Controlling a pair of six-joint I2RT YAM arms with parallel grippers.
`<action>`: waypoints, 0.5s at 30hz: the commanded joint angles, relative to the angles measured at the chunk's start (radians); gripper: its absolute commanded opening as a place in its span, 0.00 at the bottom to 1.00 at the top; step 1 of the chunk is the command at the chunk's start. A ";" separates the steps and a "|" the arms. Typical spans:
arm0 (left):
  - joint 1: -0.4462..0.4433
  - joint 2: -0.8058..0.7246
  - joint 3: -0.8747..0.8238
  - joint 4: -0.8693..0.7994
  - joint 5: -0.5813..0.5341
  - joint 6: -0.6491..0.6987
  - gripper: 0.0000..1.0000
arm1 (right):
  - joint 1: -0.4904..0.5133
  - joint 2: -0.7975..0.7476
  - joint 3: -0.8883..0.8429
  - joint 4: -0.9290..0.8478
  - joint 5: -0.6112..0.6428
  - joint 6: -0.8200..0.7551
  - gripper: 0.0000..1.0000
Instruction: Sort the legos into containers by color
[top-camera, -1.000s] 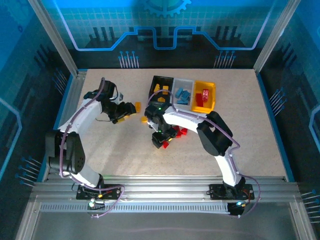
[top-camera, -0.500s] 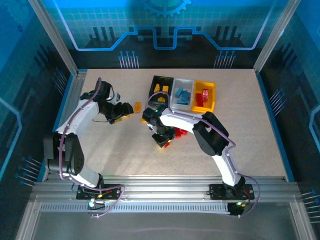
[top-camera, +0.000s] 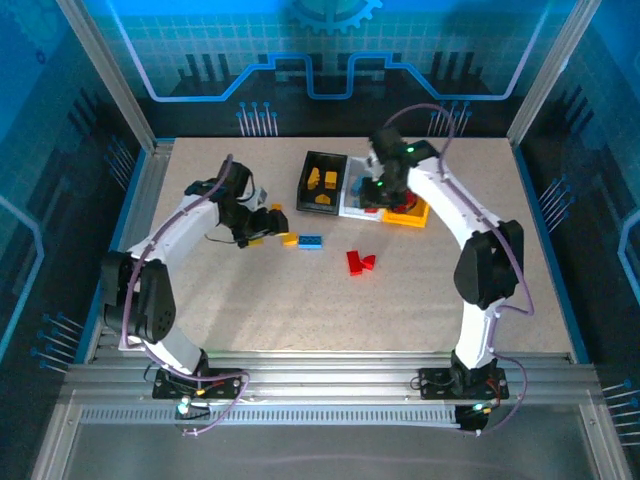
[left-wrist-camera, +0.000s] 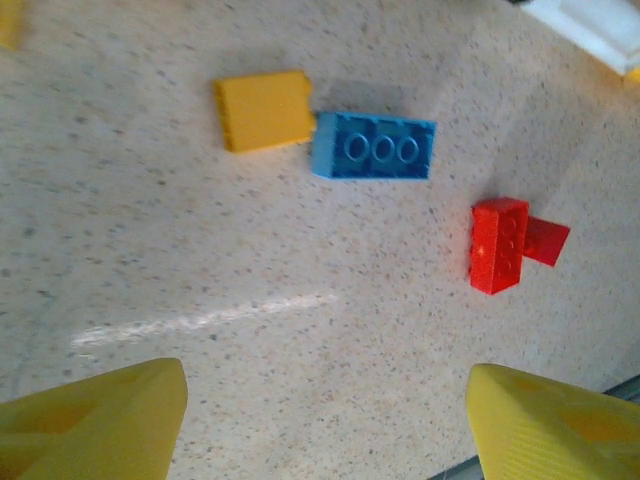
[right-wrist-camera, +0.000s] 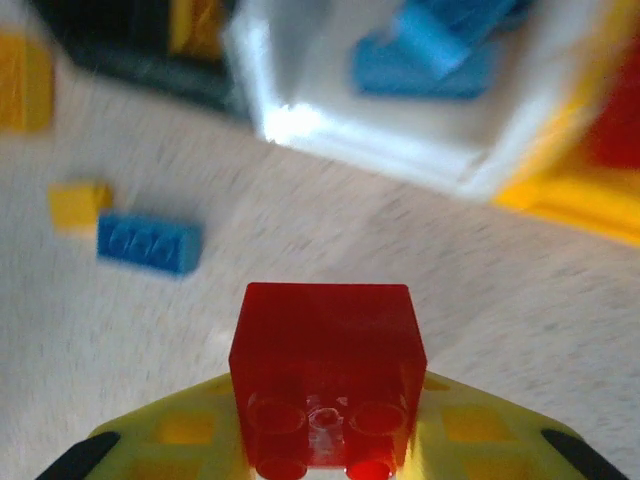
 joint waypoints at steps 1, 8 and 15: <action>-0.051 0.018 0.024 -0.006 -0.014 -0.021 0.75 | -0.072 0.056 0.037 -0.028 -0.015 0.075 0.33; -0.128 0.027 0.016 -0.019 -0.013 -0.057 0.75 | -0.177 0.251 0.175 -0.048 0.000 0.073 0.33; -0.131 0.027 0.026 -0.050 -0.022 -0.053 0.76 | -0.212 0.339 0.228 -0.050 0.010 0.064 0.35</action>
